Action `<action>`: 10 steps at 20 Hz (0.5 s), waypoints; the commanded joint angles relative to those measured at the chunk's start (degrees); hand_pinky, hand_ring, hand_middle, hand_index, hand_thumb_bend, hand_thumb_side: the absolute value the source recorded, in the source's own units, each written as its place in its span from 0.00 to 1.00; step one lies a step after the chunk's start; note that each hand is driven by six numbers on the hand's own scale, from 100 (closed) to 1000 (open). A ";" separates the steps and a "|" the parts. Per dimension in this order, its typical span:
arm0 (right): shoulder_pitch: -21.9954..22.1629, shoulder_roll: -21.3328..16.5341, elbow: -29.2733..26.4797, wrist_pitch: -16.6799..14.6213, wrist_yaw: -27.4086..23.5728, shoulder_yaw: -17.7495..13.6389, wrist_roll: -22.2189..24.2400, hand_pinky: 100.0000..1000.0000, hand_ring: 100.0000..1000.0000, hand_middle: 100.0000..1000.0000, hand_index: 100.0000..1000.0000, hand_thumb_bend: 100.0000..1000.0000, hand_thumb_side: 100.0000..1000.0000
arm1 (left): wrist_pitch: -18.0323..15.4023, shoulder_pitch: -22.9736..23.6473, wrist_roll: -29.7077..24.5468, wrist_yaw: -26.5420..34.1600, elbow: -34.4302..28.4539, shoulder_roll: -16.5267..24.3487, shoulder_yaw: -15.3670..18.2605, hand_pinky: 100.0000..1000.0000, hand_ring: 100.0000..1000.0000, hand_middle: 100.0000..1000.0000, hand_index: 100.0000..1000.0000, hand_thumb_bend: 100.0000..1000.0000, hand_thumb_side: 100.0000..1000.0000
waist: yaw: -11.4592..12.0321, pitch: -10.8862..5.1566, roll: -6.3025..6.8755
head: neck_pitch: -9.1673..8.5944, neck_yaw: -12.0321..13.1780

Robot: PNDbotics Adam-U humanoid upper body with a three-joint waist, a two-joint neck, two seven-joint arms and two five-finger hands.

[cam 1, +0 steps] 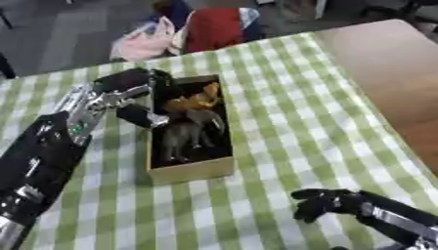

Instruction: Pick up objects on the table and place them in the box.

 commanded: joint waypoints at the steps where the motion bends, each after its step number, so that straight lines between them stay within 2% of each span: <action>1: -0.12 -0.38 -0.37 -0.16 -0.29 -0.47 -0.13 0.74 1.00 0.76 0.93 0.00 0.33 | 0.26 -0.55 -0.87 3.32 -2.37 2.68 0.92 0.74 0.69 0.72 0.82 0.26 0.65 | 0.47 -1.31 -0.50 | 0.17 -0.35; 5: 0.30 -0.41 -0.37 -0.15 -0.47 -0.80 -0.47 0.74 1.00 0.76 0.93 0.00 0.33 | 0.65 0.80 -2.15 9.05 -6.28 4.46 0.70 0.73 0.66 0.70 0.80 0.22 0.62 | 1.93 -1.76 -1.01 | 0.45 -0.85; 10: 1.00 -0.48 -0.61 -0.09 -0.79 -1.50 -1.49 0.74 1.00 0.76 0.93 0.00 0.32 | 2.54 4.63 -3.32 18.53 -15.06 7.73 0.45 0.72 0.64 0.67 0.78 0.15 0.57 | 4.78 -2.48 -1.95 | 0.88 -1.76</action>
